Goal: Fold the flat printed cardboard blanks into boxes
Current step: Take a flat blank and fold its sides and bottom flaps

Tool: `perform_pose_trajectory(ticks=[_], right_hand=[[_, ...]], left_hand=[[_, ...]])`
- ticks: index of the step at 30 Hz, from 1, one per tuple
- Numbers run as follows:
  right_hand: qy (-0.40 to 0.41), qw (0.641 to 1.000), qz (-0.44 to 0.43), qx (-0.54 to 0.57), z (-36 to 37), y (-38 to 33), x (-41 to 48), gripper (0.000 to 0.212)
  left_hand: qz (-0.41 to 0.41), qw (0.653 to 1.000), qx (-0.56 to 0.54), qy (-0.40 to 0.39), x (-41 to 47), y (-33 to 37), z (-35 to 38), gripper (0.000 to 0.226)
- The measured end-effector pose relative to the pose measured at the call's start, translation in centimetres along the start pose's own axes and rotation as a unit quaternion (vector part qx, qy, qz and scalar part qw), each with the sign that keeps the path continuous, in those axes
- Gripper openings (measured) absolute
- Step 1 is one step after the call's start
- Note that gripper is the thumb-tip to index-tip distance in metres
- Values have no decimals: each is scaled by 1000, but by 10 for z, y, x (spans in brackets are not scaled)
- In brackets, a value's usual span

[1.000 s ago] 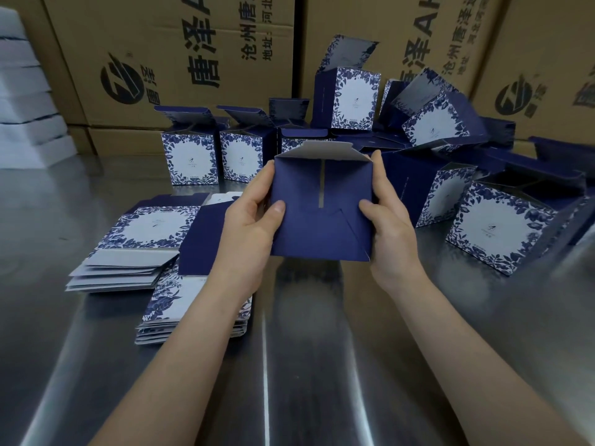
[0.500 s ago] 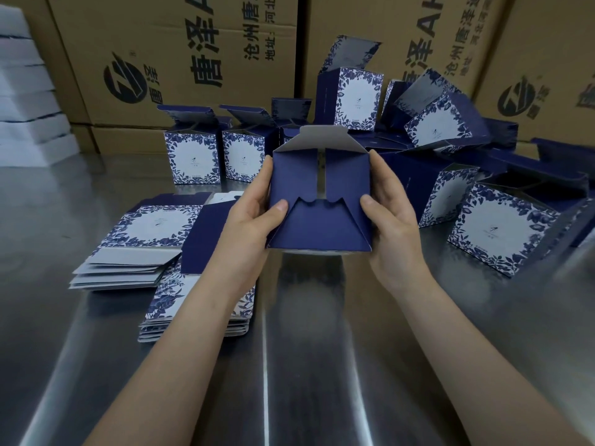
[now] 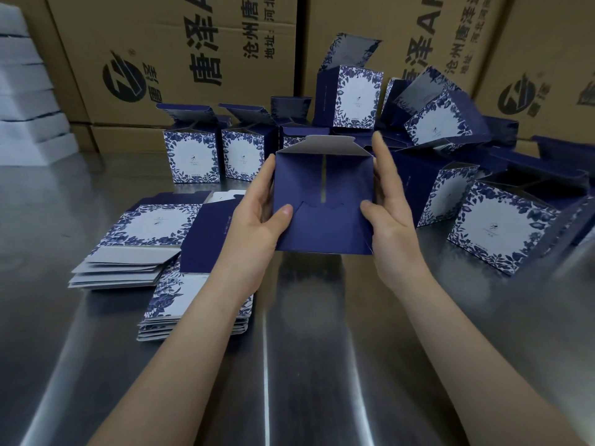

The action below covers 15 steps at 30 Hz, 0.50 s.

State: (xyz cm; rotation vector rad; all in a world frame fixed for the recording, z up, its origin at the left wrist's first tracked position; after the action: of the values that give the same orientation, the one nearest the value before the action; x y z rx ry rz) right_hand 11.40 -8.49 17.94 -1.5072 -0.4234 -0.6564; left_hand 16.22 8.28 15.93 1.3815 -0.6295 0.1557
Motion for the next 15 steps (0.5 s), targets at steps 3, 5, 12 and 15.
perform_pose_trajectory(ticks=[3,5,12,15], right_hand=[[14,1000,-2,-28,-2,0,-1,74],[30,999,0,-22,-2,0,-1,67],[51,997,-12,-63,-3,1,-1,38],[41,996,-13,-80,-2,0,-2,27]], left_hand=[[20,1000,8,2,-3,5,3,73],[31,999,14,-11,-4,9,5,75],[38,995,97,7,-5,8,5,67],[18,997,78,16,-6,7,4,59]])
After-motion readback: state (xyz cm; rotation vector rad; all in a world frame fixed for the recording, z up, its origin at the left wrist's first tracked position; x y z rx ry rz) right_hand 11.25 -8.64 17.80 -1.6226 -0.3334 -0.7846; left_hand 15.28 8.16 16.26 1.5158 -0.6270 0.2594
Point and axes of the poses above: each hand's wrist, its own x-axis towards the middle knuckle, its own z-axis out of the palm, y = z × x, the point moved 3 cm from there along x, towards the middle knuckle, and after that the axes turned 6 degrees about x, right-handed, at the moved point
